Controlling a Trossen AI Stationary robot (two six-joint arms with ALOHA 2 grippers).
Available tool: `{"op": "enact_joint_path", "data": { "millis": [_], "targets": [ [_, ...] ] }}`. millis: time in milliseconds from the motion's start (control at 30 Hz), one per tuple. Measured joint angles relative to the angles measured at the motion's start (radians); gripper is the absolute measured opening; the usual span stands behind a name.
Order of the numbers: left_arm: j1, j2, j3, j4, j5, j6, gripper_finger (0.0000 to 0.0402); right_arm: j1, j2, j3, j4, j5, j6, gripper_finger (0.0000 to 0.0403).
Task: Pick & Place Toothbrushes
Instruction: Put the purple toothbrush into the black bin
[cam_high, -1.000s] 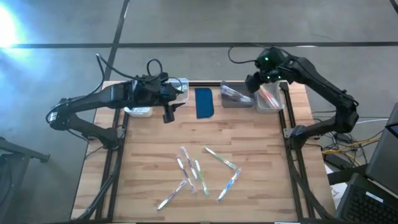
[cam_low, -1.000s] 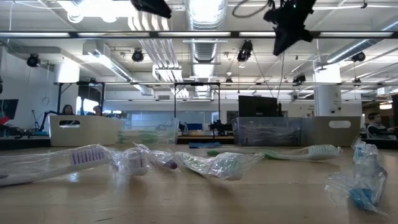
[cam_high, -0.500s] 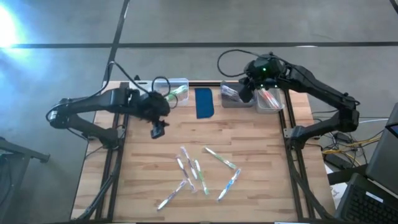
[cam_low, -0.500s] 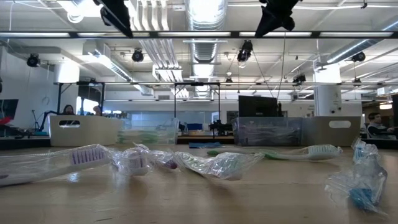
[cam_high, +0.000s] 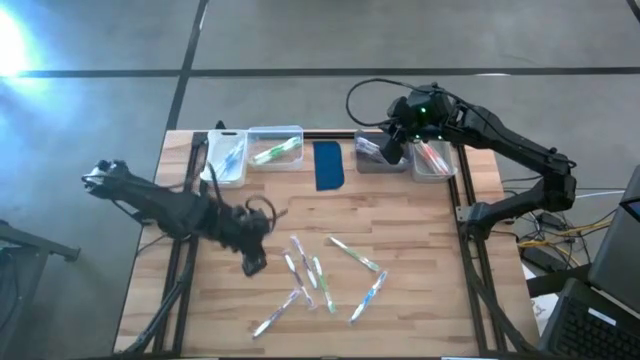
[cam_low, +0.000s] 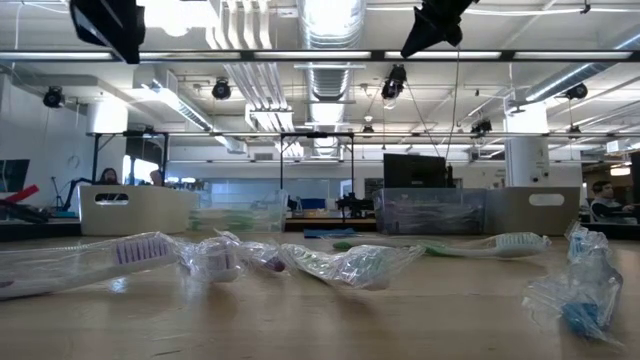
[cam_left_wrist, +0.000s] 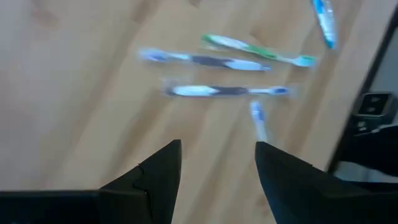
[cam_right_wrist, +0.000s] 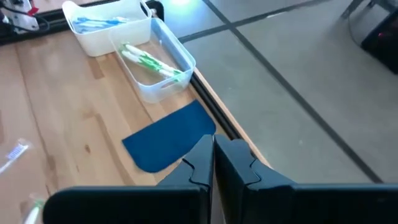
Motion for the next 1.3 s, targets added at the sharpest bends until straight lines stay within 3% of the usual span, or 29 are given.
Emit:
{"op": "enact_joint_path", "data": {
  "millis": [200,567,800,1300],
  "targets": [
    [-0.101,0.107,-0.047,0.219,-0.005,-0.169,0.0209,0.000,0.000,0.000,0.000,0.000,-0.058,0.0008],
    [-0.193,0.342,-0.048,0.315,0.058,-0.428,0.0209,0.000,-0.006,0.000,-0.002,0.000,-0.104,0.0008],
    [-0.201,0.459,-0.046,0.494,0.047,-0.456,0.0209,0.000,-0.006,0.000,0.000,0.000,-0.140,0.0008],
    [-0.200,0.603,-0.044,0.555,0.007,-0.452,0.0205,-0.001,-0.006,0.000,-0.003,-0.001,-0.178,0.0008]
  ]
}}
